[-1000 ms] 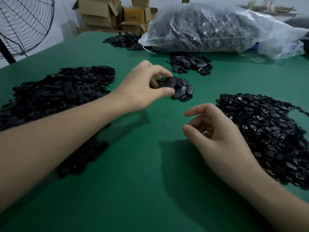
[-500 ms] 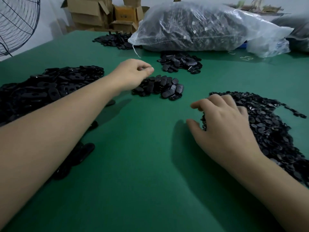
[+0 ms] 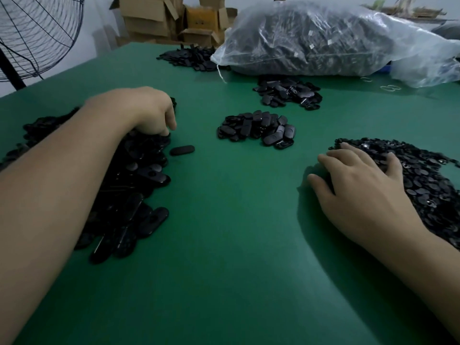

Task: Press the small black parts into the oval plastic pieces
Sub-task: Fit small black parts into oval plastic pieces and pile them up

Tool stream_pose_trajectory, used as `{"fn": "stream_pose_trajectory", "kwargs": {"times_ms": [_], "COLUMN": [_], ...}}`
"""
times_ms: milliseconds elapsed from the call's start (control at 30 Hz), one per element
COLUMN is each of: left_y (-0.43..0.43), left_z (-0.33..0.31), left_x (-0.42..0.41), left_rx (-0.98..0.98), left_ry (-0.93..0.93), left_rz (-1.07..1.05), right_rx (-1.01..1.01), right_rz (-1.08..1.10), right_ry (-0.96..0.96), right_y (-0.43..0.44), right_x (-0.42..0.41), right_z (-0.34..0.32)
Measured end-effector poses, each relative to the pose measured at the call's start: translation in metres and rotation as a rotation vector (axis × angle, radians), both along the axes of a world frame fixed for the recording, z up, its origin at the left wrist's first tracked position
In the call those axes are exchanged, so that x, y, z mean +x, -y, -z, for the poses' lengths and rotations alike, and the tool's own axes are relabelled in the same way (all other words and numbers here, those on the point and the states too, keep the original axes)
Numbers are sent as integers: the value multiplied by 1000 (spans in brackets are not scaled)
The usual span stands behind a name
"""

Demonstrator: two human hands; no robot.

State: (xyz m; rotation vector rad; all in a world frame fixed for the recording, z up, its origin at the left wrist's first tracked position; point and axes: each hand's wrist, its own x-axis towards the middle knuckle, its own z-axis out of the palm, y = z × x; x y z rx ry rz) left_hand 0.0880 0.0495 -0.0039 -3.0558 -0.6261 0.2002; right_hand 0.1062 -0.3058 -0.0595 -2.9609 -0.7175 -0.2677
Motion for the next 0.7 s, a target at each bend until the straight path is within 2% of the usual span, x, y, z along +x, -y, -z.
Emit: {"fn": "stream_pose_trajectory", "kwargs": {"times_ms": [100, 433, 600, 700], "left_y": [-2, 1, -6, -9], "left_z": [1, 8, 10, 10], "left_x": [0, 3, 1, 0], "left_rx": [1, -75, 50, 52], "left_ry": [5, 112, 91, 92], "left_rz": [4, 62, 43, 53], "right_rx": [-42, 115, 63, 73], "right_rz": [17, -124, -51, -68], "right_ry": [-30, 89, 38, 53], "right_y": [0, 2, 4, 4], "right_x": [2, 0, 1, 2], "right_z": [2, 1, 1, 2]}}
